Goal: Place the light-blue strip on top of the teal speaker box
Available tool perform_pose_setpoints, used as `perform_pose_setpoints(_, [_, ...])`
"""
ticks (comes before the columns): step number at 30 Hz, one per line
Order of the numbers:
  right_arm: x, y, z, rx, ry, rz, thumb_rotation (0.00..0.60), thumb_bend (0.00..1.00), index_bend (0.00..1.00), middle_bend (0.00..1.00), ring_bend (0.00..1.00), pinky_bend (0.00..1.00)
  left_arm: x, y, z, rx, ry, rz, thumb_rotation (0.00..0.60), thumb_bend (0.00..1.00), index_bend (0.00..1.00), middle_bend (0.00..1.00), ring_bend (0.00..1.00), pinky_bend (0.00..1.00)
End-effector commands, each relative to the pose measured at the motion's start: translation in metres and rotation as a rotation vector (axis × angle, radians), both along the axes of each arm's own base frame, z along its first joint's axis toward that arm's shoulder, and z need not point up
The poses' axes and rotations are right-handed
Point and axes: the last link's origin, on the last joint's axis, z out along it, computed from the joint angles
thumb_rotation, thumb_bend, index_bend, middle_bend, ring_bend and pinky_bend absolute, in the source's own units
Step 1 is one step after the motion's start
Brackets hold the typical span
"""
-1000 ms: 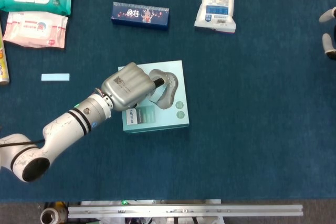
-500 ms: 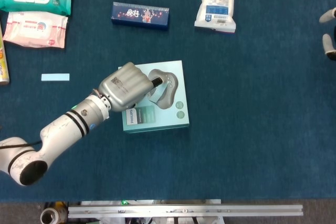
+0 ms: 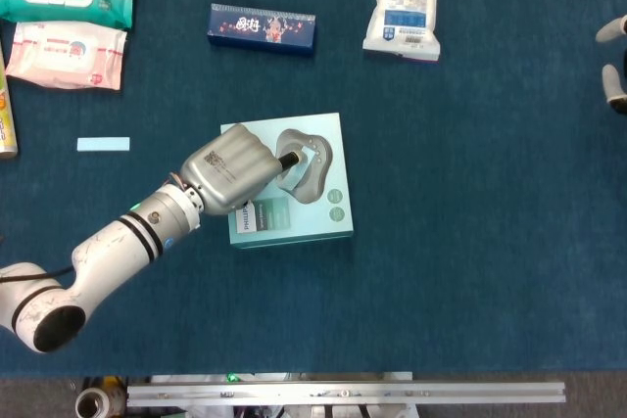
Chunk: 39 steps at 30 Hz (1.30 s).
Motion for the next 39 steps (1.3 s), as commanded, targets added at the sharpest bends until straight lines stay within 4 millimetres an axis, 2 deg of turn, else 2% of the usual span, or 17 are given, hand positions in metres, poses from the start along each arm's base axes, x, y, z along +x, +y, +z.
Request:
perform_pose_setpoints(1, [-0.0002,0.0005,0.0005,-0.001,0.000,0.000,0.600,0.41,0.40,0.86,0.99,1.00,0.0008,-0.0005,-0.0006,-0.002,0.001,-0.001,0.600,0.74,0.18,1.00,1.00,0.94])
perform_pose_setpoints(13, [-0.0003,0.0037,0.0035,-0.002,-0.002,0.002,0.600,0.41,0.40,0.86,0.99,1.00,0.0062,-0.0052,0.0001,-0.005,-0.018,-0.016,0.600,0.74,0.18,1.00,1.00,0.94])
perform_pose_setpoints(23, [-0.0026,0.0054,0.0060,-0.007,-0.001,-0.004,0.600,0.41,0.40,0.86,0.99,1.00,0.0025,-0.0025,-0.0028,-0.001,0.005,-0.005,0.600,0.74,0.18,1.00,1.00,0.94])
perform_pose_setpoints(39, [-0.0038,0.0050,0.0065,-0.008,-0.003,-0.007,0.600,0.41,0.40,0.86,0.99,1.00,0.0084,0.0013,-0.0015,0.003,-0.014,-0.002,0.600,0.74,0.18,1.00,1.00,0.94])
